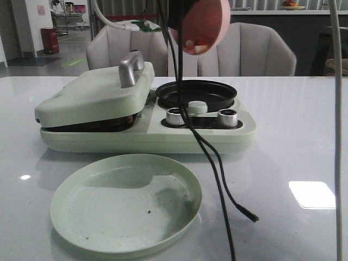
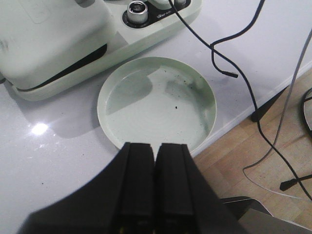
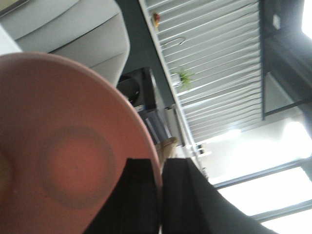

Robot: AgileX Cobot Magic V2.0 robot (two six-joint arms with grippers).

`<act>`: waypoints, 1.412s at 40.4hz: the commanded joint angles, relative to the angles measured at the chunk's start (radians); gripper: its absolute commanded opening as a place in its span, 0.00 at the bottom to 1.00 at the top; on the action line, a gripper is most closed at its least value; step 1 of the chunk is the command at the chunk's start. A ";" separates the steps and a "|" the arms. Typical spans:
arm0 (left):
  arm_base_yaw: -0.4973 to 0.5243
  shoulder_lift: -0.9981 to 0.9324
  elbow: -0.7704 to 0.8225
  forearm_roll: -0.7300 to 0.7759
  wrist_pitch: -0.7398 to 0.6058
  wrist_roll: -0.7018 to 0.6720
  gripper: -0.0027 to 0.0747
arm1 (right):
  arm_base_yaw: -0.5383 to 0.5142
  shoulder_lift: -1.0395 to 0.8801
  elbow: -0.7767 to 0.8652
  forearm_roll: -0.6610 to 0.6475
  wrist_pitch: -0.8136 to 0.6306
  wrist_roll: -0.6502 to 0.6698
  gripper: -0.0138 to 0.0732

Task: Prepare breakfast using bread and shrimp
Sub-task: 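Carry the bowl over the black pan and tip the shrimp into it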

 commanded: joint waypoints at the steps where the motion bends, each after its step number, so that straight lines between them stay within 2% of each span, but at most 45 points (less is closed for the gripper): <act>1: -0.008 -0.004 -0.027 -0.012 -0.079 -0.010 0.17 | -0.001 -0.080 -0.045 -0.137 0.087 -0.011 0.22; 15: -0.008 -0.004 -0.027 -0.012 -0.079 -0.010 0.16 | -0.006 -0.074 -0.111 -0.137 0.074 -0.115 0.22; 30: -0.008 -0.004 -0.027 -0.012 -0.079 -0.010 0.16 | -0.015 -0.006 -0.111 -0.118 0.145 -0.090 0.22; 33: -0.008 -0.004 -0.027 -0.012 -0.079 -0.010 0.16 | -0.014 -0.033 -0.111 -0.043 0.145 -0.089 0.22; 39: -0.008 -0.004 -0.027 -0.012 -0.079 -0.010 0.16 | -0.015 -0.141 -0.105 0.271 0.143 -0.089 0.22; 42: -0.008 -0.004 -0.027 -0.012 -0.079 -0.010 0.16 | -0.025 -0.198 -0.077 0.380 0.139 -0.089 0.22; 48: -0.008 -0.004 -0.027 -0.012 -0.079 -0.010 0.17 | -0.046 -0.322 0.058 0.489 0.139 -0.089 0.22; 57: -0.008 -0.004 -0.027 -0.012 -0.079 -0.010 0.17 | -0.120 -0.543 0.423 0.594 0.081 -0.077 0.22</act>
